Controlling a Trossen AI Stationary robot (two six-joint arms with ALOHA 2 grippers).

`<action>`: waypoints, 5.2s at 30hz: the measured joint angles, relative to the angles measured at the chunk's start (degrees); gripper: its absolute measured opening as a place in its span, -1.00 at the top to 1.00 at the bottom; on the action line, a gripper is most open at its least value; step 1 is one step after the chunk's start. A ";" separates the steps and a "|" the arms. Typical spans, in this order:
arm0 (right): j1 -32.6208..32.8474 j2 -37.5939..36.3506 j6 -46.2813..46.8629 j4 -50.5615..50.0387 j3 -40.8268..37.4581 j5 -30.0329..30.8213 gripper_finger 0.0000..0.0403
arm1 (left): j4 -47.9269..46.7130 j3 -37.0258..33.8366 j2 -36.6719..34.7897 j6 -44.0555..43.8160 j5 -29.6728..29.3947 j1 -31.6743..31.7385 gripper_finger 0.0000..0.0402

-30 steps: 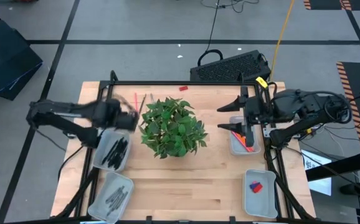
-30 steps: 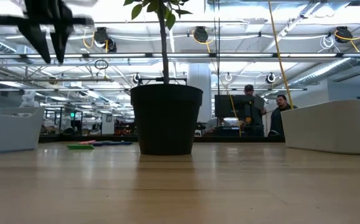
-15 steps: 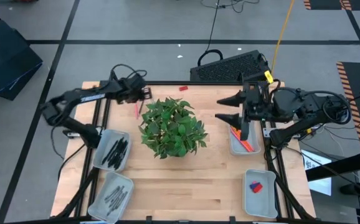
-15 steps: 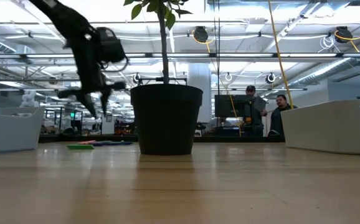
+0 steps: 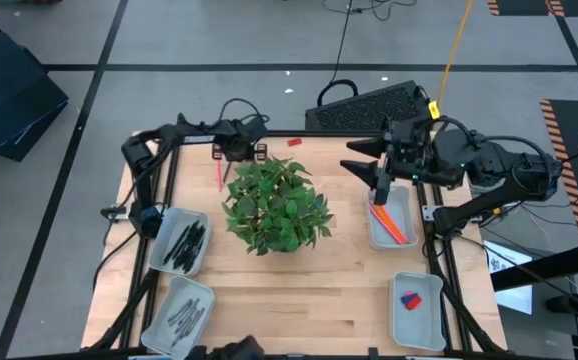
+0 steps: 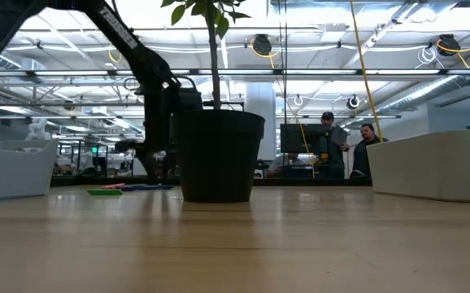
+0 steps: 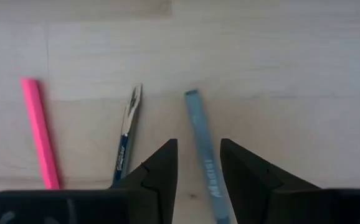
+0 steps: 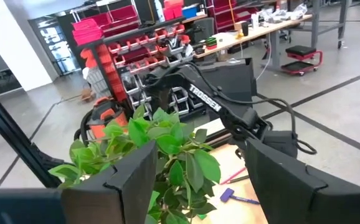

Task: Sort crayons/erasers/pens/pencils in bins
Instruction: Put the gray crayon into the bottom left gray bin, then put the blue crayon into the bottom left gray bin

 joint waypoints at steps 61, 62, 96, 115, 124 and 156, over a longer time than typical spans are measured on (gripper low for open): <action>0.20 -1.18 -5.81 -6.56 0.00 -16.74 -0.16 | -45.29 -0.01 -42.90 -15.79 9.43 -35.71 0.85; 0.20 -1.18 -5.78 -6.56 0.02 -16.74 -0.16 | -45.39 -0.01 -43.82 -18.46 9.95 -39.02 0.85; 1.29 5.53 2.22 -2.54 0.04 -7.76 -0.16 | -19.99 0.04 -9.28 -67.25 16.07 -98.96 0.83; 1.33 -1.36 -9.90 -14.60 0.02 -16.61 -0.16 | -35.21 4.91 -26.17 -67.05 2.74 -86.18 0.07; 1.33 -3.14 -12.63 -16.95 0.02 -16.61 -0.16 | -49.92 1.22 -40.67 -44.35 -9.07 -64.74 0.07; -6.65 -3.23 -5.29 -10.57 0.02 -13.72 -0.16 | 9.89 -16.29 -10.37 31.10 11.17 -7.35 -0.16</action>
